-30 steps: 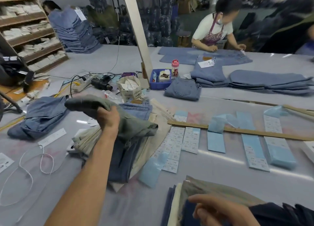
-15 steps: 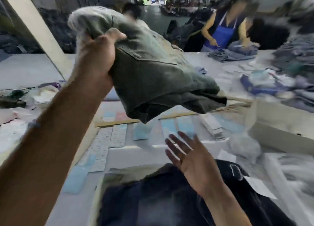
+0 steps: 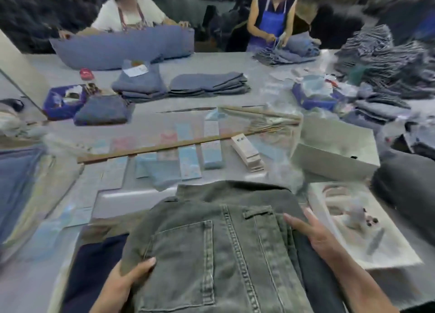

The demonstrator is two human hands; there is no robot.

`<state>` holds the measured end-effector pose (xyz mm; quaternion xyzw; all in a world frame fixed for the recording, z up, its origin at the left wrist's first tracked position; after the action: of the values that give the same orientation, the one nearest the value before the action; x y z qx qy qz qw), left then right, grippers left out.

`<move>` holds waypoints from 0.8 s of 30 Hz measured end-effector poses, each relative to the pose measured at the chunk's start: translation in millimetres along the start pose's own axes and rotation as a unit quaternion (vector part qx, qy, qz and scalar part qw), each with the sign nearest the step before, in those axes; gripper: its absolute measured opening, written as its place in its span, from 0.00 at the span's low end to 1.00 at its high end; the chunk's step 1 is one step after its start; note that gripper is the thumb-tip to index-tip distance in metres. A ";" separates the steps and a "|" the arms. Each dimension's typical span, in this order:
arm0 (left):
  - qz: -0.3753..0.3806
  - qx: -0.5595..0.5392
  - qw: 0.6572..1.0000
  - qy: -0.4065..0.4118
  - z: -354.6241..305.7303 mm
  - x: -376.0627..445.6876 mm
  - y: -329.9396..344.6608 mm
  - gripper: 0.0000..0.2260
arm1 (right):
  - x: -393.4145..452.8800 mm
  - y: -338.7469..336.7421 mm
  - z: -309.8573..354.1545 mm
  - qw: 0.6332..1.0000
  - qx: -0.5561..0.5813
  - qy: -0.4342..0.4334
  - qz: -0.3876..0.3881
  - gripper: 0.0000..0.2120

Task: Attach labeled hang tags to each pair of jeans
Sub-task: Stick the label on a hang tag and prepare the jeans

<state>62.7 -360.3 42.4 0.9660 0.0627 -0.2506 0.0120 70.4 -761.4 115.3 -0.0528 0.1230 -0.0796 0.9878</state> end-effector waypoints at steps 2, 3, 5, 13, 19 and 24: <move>-0.010 0.041 0.996 0.081 -30.3 -17.2 -0.7 0.19 | -1.7 4.4 22.5 0.999 -0.027 -0.044 0.012 0.20; -0.017 0.041 0.993 0.111 -42.7 -23.1 -1.5 0.21 | -2.6 4.9 33.4 0.998 -0.025 -0.061 0.018 0.23; -0.046 0.025 0.988 0.144 -58.8 -28.3 -7.7 0.22 | -0.7 7.6 52.5 0.995 -0.026 -0.091 0.024 0.26; -0.054 0.108 0.990 0.073 8.7 -10.6 -26.0 0.23 | 13.3 52.1 10.9 0.945 -0.299 -0.125 -0.043 0.15; -0.117 0.165 0.976 0.085 17.0 -2.7 -31.1 0.36 | 6.0 45.8 33.3 0.864 -0.471 -0.162 -0.078 0.29; -0.185 0.133 0.972 0.049 28.6 -9.8 -37.2 0.36 | -17.3 61.7 90.7 0.852 -0.426 -0.293 -0.084 0.30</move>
<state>35.6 -326.1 22.4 0.9415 0.2069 -0.2073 -0.1667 85.6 -690.2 199.1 -0.4994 -0.1554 -0.0826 0.8483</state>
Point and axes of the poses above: each hand's wrist, its own x-axis towards the middle knuckle, its own y-axis out of the palm, z = x × y, the point moved 6 cm from there along x, towards the middle knuckle, and after that the axes turned 2 degrees about -y, right-handed, at the moved point
